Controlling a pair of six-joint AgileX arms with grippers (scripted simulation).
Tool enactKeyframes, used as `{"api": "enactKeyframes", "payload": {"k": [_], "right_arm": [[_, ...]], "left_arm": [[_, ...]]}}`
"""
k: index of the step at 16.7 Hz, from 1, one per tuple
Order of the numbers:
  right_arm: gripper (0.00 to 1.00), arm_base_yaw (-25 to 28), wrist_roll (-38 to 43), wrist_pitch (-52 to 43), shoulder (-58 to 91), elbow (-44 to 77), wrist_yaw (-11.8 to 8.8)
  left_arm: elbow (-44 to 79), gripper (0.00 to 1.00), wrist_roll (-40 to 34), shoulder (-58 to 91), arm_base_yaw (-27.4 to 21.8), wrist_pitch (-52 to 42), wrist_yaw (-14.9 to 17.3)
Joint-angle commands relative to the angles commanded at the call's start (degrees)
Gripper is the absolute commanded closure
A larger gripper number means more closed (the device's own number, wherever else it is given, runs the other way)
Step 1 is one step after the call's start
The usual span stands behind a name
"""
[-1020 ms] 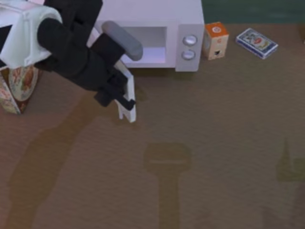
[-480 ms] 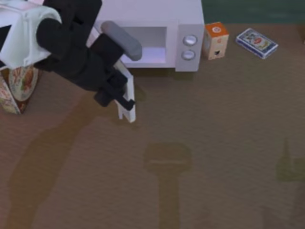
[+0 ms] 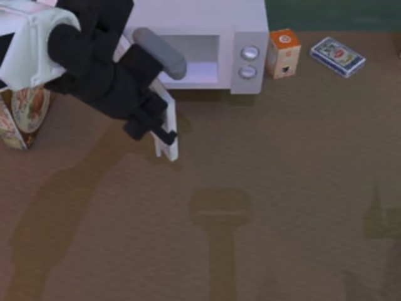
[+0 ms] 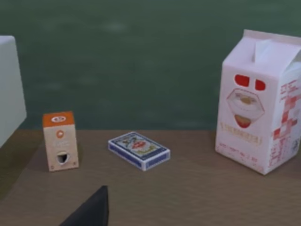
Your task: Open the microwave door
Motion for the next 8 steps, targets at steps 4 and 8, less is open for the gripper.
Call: {"api": "enactKeyframes", "payload": {"k": [4,8], "right_arm": [[0.00,0.00,0.00,0.00,0.00,0.00,0.00],[0.00,0.00,0.00,0.00,0.00,0.00,0.00]], "left_arm": [[-0.18,1.00,0.08,0.18,-0.10,-0.09,0.33],[-0.36,1.00,3.91,-0.17,1.44,-1.22,2.12]]}}
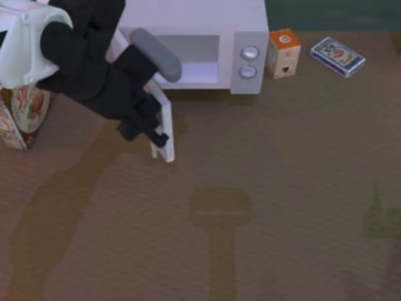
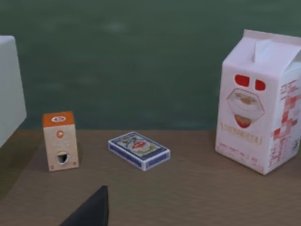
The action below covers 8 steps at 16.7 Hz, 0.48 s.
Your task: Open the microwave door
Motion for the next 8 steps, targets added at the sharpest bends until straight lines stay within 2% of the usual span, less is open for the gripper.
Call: {"api": "enactKeyframes", "payload": {"k": [5,8], "right_arm": [[0.00,0.00,0.00,0.00,0.00,0.00,0.00],[0.00,0.00,0.00,0.00,0.00,0.00,0.00]], "left_arm": [[-0.84,1.00,6.78,-0.77,2.72,-1.94,2.88],[-0.79,1.00,7.52,-1.15,3.17,-2.02,3.38]]}}
